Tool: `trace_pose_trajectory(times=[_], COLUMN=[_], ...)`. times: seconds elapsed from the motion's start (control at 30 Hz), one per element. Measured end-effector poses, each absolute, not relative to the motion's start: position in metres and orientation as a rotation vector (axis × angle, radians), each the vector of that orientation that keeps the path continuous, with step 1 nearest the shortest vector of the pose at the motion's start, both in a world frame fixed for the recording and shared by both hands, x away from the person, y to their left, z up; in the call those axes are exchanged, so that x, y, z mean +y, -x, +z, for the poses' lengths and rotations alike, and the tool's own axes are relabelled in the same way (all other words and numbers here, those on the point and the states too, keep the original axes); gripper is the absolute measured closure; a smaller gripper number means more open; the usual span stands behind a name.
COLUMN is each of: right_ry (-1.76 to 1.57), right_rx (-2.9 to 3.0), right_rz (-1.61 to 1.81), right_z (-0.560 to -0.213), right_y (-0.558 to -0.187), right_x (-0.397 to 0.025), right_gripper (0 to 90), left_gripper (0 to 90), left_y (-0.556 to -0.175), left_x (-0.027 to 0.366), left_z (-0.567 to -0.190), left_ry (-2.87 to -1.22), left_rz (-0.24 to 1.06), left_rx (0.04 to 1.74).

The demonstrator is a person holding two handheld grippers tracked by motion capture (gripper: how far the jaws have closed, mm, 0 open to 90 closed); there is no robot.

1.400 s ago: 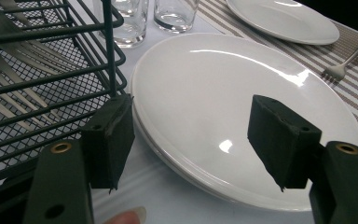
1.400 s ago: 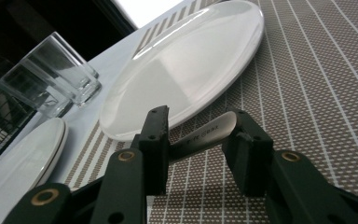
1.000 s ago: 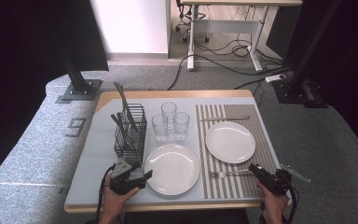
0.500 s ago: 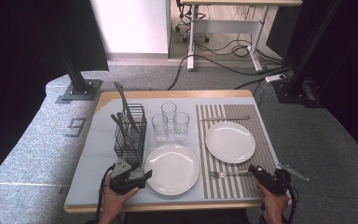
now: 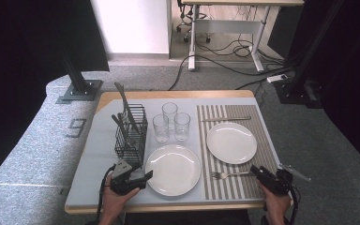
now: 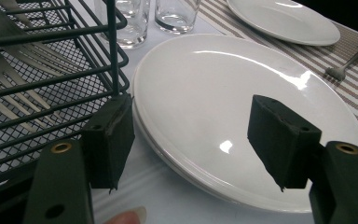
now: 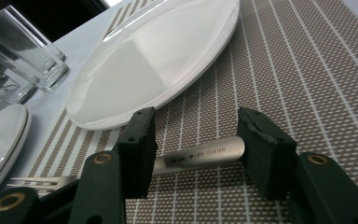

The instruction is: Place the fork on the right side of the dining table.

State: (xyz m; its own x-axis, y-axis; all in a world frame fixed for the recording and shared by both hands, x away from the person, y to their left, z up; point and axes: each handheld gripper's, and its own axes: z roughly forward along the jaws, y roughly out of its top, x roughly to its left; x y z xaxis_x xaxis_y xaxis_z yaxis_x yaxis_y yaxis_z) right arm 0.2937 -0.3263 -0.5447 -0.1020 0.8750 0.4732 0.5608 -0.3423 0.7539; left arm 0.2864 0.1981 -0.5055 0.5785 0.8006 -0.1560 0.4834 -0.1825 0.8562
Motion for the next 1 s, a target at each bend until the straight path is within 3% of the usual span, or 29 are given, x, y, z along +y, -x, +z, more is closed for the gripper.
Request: trace_pose_trajectory(times=[1.0], right_ry=[-1.719], right_rx=[1.584], right_rz=[1.504], right_z=[-0.5363], right_y=[-0.3019], right_x=[-0.325], right_gripper=[40.4], left_gripper=[31.7], left_y=[-0.2862], left_x=[0.1978], left_z=[-0.5062], left_ry=[-1.836], left_rz=[0.41], left_rx=[1.039])
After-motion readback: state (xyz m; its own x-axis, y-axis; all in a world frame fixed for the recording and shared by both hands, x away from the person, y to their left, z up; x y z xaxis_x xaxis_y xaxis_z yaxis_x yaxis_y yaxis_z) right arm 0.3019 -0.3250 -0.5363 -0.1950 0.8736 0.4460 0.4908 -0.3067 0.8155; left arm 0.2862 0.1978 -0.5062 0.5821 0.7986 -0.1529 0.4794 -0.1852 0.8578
